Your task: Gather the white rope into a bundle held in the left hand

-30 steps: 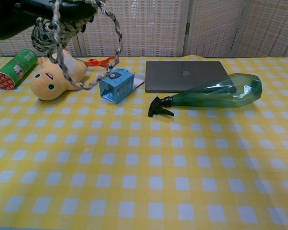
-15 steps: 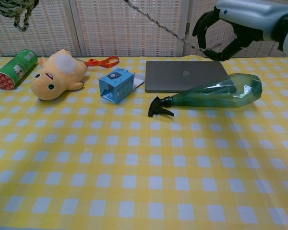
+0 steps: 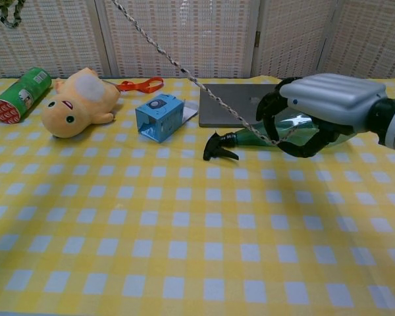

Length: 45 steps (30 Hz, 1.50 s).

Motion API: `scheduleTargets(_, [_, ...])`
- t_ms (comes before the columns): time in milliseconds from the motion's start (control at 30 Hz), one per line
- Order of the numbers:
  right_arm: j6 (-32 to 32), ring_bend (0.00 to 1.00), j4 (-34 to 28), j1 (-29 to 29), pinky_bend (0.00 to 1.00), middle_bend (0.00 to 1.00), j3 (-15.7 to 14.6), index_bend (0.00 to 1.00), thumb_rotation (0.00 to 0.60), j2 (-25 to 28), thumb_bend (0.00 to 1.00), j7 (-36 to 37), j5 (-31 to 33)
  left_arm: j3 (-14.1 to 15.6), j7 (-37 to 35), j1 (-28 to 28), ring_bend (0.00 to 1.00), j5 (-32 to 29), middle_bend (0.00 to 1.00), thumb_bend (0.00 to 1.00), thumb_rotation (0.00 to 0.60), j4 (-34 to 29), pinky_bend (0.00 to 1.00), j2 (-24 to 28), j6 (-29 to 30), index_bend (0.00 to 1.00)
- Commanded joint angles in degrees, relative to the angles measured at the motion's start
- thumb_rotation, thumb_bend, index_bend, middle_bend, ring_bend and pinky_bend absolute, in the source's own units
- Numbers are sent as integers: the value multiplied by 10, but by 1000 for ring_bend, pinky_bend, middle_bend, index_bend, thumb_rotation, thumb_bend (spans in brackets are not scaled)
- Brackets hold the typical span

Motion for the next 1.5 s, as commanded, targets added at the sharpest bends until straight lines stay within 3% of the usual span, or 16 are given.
scheduleTargets(33, [-8, 192, -14, -1, 58, 282, -15, 746, 600, -6, 543, -19, -23, 0, 29, -9, 589, -22, 647, 515, 600, 5, 720, -1, -4, 628])
scheduleTargets(167, [-6, 192, -30, -2, 58, 288, -20, 746, 600, -4, 543, -30, -44, 2, 56, -16, 588, -38, 647, 514, 600, 8, 720, -4, -4, 627])
scheduleTargets(333, [2, 199, -119, 13, 58, 290, -5, 746, 600, 24, 543, -62, -102, 27, 175, -38, 587, -65, 647, 514, 600, 21, 720, -36, 29, 627])
scheduleTargets(700, [2, 196, -232, 62, 58, 289, 105, 747, 600, 46, 543, -116, -80, 59, 343, -63, 584, -59, 647, 515, 600, 20, 720, -113, 109, 626])
scheduleTargets(1033, [10, 176, -236, 114, 58, 250, 189, 750, 600, 22, 543, -168, 17, 80, 377, -61, 584, -22, 646, 514, 600, 23, 720, -158, 132, 628])
scheduleTargets(1500, [40, 173, -186, 158, 58, 245, 237, 750, 600, -1, 543, -168, 105, 121, 360, -40, 579, 71, 647, 514, 600, 32, 715, -200, 142, 629])
